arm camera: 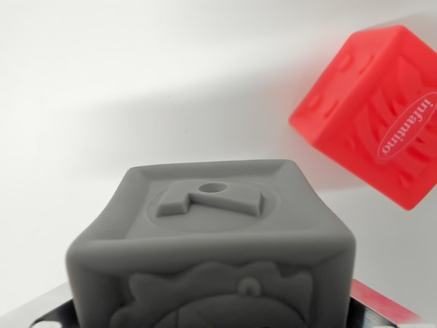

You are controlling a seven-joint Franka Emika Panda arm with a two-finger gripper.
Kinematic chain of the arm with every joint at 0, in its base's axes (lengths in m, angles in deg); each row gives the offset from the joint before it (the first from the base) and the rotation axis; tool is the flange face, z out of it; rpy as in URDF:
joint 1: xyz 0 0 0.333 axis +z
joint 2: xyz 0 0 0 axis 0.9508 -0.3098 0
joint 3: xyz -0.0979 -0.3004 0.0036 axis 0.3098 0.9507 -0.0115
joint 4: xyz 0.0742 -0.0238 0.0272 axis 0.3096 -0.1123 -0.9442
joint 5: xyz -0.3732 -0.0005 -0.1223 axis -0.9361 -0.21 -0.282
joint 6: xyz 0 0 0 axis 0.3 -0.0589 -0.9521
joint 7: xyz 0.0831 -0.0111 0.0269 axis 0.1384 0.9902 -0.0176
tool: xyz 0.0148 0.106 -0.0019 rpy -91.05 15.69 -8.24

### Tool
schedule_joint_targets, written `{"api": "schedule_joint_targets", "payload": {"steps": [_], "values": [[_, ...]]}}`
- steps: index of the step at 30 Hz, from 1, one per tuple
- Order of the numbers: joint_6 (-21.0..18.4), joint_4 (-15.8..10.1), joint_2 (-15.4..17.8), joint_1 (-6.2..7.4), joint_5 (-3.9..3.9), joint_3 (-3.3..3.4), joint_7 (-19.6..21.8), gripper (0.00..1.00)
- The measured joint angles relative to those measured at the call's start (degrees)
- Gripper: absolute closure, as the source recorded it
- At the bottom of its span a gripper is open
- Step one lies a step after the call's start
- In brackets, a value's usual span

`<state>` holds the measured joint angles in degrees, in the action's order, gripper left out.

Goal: Destack cube

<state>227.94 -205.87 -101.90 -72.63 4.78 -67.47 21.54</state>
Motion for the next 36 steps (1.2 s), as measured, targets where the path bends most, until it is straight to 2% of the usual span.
{"api": "schedule_joint_targets", "payload": {"steps": [36], "values": [[1.93,-0.69,-1.27,2.54,0.33,-0.01,15.96,1.0]]}}
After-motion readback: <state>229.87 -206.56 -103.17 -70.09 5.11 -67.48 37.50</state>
